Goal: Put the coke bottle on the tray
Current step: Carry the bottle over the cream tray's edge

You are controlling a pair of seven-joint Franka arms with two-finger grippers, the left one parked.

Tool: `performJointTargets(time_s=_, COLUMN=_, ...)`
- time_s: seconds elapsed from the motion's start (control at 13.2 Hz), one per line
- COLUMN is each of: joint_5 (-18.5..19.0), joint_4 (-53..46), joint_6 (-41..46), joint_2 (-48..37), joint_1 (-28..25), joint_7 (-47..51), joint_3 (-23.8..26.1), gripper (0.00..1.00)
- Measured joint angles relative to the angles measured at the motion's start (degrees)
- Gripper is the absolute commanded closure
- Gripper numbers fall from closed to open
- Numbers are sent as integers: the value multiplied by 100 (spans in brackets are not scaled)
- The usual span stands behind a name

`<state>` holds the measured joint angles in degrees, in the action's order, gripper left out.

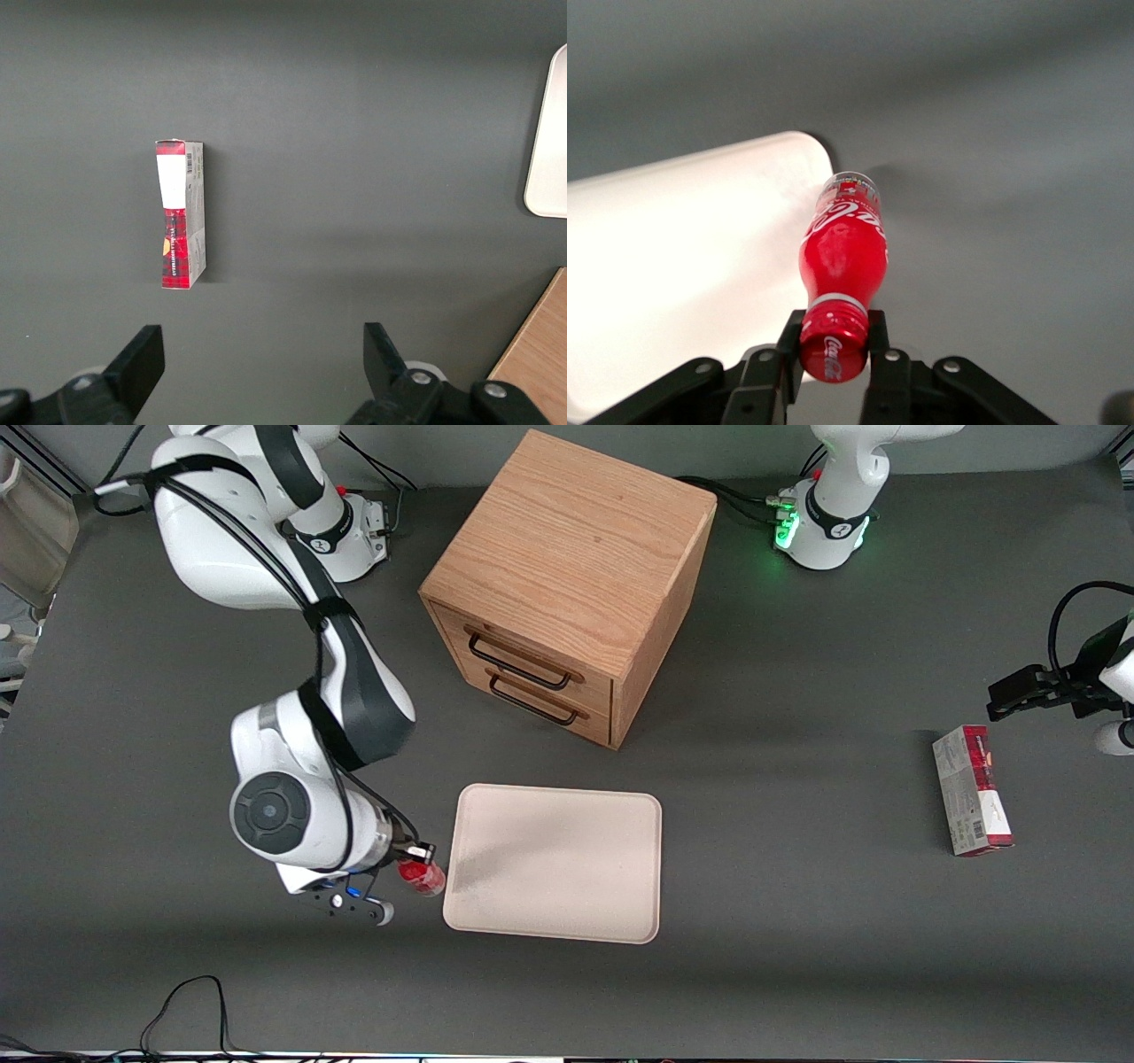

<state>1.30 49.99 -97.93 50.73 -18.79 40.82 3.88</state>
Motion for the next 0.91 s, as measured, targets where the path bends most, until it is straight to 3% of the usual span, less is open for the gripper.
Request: performJointTargets(time_s=0.91, joint_5=2, joint_4=-72, joint_6=-815, joint_2=348, joint_1=-159, joint_7=2023, joint_3=187, gripper=100)
